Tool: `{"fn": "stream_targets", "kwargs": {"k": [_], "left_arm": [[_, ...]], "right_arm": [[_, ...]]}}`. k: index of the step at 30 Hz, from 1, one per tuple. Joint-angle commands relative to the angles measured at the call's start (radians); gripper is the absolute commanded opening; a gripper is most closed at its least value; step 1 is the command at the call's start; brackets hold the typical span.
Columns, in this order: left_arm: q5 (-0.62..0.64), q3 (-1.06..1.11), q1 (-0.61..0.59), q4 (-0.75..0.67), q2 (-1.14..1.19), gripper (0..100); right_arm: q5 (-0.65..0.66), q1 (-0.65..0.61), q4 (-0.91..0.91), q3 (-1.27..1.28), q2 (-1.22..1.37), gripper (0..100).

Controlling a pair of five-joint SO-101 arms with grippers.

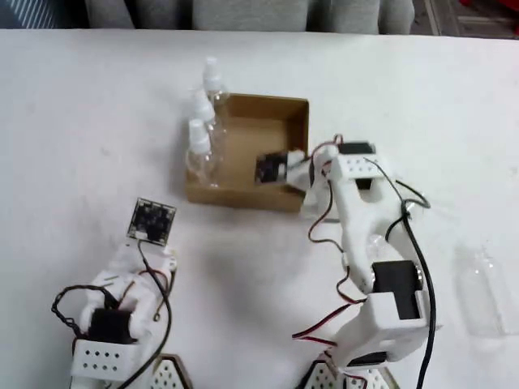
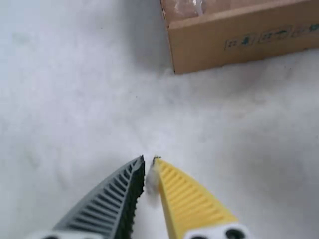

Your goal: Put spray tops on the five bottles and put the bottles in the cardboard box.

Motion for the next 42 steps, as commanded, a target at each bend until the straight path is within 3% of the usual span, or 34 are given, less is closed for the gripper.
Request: {"fn": "stream_targets", "kwargs": {"k": [1,6,18,23,30,35,42], "left_arm": [[-0.011,-0.005,-0.005,0.005,-0.024,4],[-0.011,-0.005,-0.005,0.005,-0.024,4],[-0.011,-0.005,-0.005,0.005,-0.024,4],[-0.011,-0.005,-0.005,0.005,-0.024,4],[-0.011,-0.005,-0.005,0.005,-0.024,4],[-0.011,-0.005,-0.005,0.005,-0.024,4],[-0.011,-0.005,-0.005,0.006,-0.024,4]], "right_arm": [[-0.298,0.012,0.128,-0.19,-0.007,1.6],[-0.643,0.013,0.294,-0.341,-0.007,1.6],[-1.206,0.041,0.49,-0.368,-0.03,1.6],[-1.289,0.033,0.443,-0.176,-0.2,1.6],[-1.315,-0.013,0.194,0.222,-0.55,1.8],[-1.32,-0.036,0.054,0.367,-0.582,1.8],[-1.498,-0.061,-0.182,0.54,-0.584,1.9]]}}
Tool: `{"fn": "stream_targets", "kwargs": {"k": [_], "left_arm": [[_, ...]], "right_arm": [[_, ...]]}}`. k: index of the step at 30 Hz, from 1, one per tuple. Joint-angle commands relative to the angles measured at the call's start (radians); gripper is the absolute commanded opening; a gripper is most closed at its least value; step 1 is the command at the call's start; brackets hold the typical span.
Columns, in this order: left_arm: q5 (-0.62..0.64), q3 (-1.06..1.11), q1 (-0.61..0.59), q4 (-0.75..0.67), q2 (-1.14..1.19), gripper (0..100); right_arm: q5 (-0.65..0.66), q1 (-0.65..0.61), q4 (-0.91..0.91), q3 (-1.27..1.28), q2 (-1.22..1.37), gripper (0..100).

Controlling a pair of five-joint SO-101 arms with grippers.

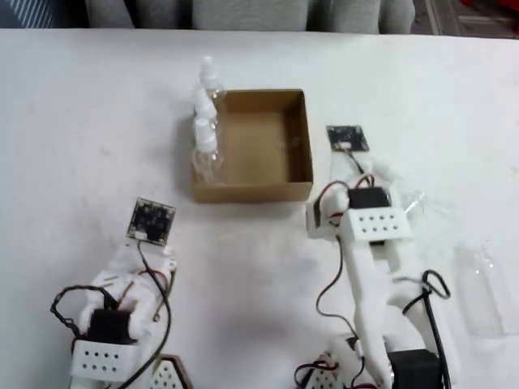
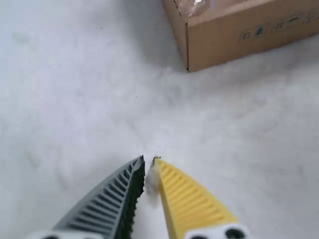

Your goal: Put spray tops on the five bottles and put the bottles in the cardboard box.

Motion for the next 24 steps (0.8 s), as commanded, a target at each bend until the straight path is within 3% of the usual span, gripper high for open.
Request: {"fn": "stream_targets", "kwargs": {"k": [1,11,15,19,23,24], "left_arm": [[-0.011,-0.005,-0.005,0.006,-0.024,4],[-0.011,-0.005,-0.005,0.006,-0.024,4],[-0.011,-0.005,-0.005,0.005,-0.024,4],[-0.003,-0.005,-0.002,0.005,-0.024,4],[0.0,-0.006,0.002,0.005,-0.024,4],[0.002,-0.006,0.002,0.006,-0.024,4]], "right_arm": [[-0.074,-0.036,-0.091,0.029,-0.038,1.9],[-0.081,-0.108,-0.165,0.1,-0.038,25.6],[-0.014,-0.101,-0.065,0.052,-0.048,29.1],[0.149,-0.071,0.074,-0.025,-0.048,23.3],[0.183,0.071,0.166,-0.101,-0.048,2.2],[0.193,0.097,0.191,-0.115,-0.048,0.8]]}}
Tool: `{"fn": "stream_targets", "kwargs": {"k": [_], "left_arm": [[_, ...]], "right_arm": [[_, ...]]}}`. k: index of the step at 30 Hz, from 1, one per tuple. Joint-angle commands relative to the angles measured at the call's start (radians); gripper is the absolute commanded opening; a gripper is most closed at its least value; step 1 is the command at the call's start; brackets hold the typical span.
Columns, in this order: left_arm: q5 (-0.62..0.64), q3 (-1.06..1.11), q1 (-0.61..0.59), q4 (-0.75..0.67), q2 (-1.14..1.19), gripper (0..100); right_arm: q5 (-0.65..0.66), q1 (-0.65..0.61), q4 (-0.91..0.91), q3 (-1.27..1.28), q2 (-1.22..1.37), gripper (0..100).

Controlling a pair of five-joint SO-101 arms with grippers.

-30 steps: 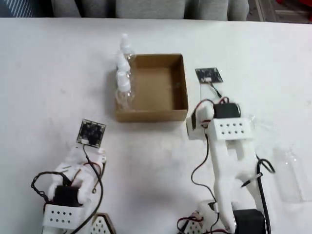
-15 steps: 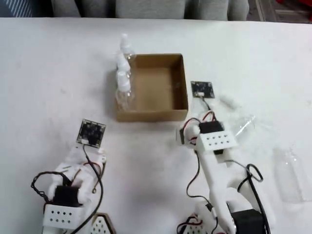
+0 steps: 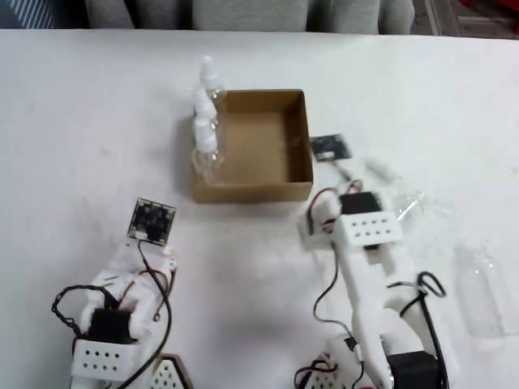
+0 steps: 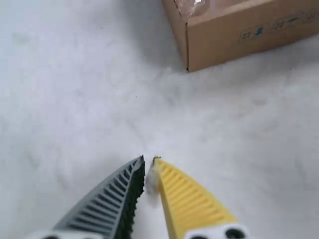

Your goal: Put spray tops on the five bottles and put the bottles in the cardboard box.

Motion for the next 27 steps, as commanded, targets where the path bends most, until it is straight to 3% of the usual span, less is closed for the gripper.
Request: {"fn": "stream_targets", "kwargs": {"k": [1,7,13,17,21,27], "left_arm": [[0.015,-0.008,0.004,0.006,-0.024,4],[0.247,-0.034,0.087,0.005,-0.025,4],[0.27,-0.04,0.277,0.003,-0.025,4],[0.342,-0.04,0.372,-0.092,-0.025,4],[0.404,-0.063,0.449,-0.203,-0.019,4],[0.483,-0.198,0.562,-0.198,0.005,4]], "right_arm": [[0.06,0.107,0.102,-0.095,-0.03,3.3],[0.196,0.334,0.154,-0.094,-0.03,1.9],[0.295,0.521,0.102,0.052,-0.03,1.6],[0.347,0.647,0.036,0.14,-0.03,1.6],[0.428,0.691,-0.008,0.221,-0.03,1.6],[0.45,0.688,-0.085,0.27,-0.03,1.6]]}}
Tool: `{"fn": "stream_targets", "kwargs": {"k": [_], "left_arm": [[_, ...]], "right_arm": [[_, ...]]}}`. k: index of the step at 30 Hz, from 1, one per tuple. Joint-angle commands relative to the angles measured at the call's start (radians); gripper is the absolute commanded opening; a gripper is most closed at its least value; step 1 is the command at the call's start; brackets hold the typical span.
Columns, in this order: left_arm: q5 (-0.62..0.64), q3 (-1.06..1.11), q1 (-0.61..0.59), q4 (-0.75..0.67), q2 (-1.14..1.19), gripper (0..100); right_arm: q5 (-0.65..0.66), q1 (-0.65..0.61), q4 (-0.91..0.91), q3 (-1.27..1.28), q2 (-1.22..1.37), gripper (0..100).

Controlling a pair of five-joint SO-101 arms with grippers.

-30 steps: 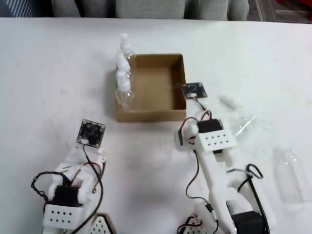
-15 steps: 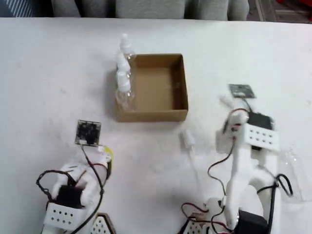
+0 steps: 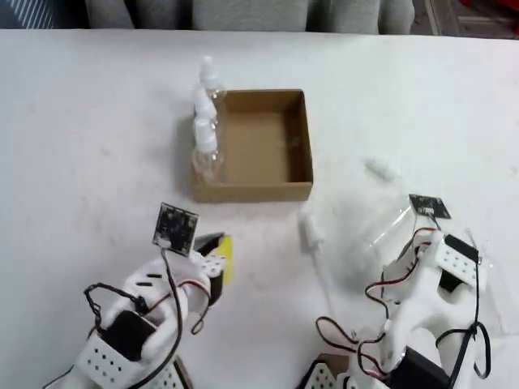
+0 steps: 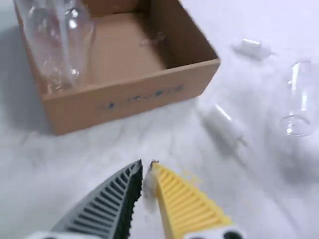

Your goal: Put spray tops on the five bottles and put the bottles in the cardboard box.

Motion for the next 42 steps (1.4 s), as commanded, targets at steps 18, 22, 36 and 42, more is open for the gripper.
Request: {"fn": "stream_targets", "kwargs": {"k": [18,22,36,42], "left_arm": [[0.404,-0.62,0.363,-0.247,0.866,4],[0.445,-0.629,0.384,-0.311,0.989,4],[0.588,-0.763,0.325,-0.393,1.323,21],[0.641,-0.872,0.275,-0.393,1.518,21]], "right_arm": [[0.018,-0.022,-0.077,0.017,-0.019,1.6],[0.023,-0.022,-0.077,0.018,-0.019,1.6],[0.025,-0.024,-0.077,0.02,-0.019,1.6],[0.025,-0.056,-0.077,0.021,-0.018,1.6]]}}
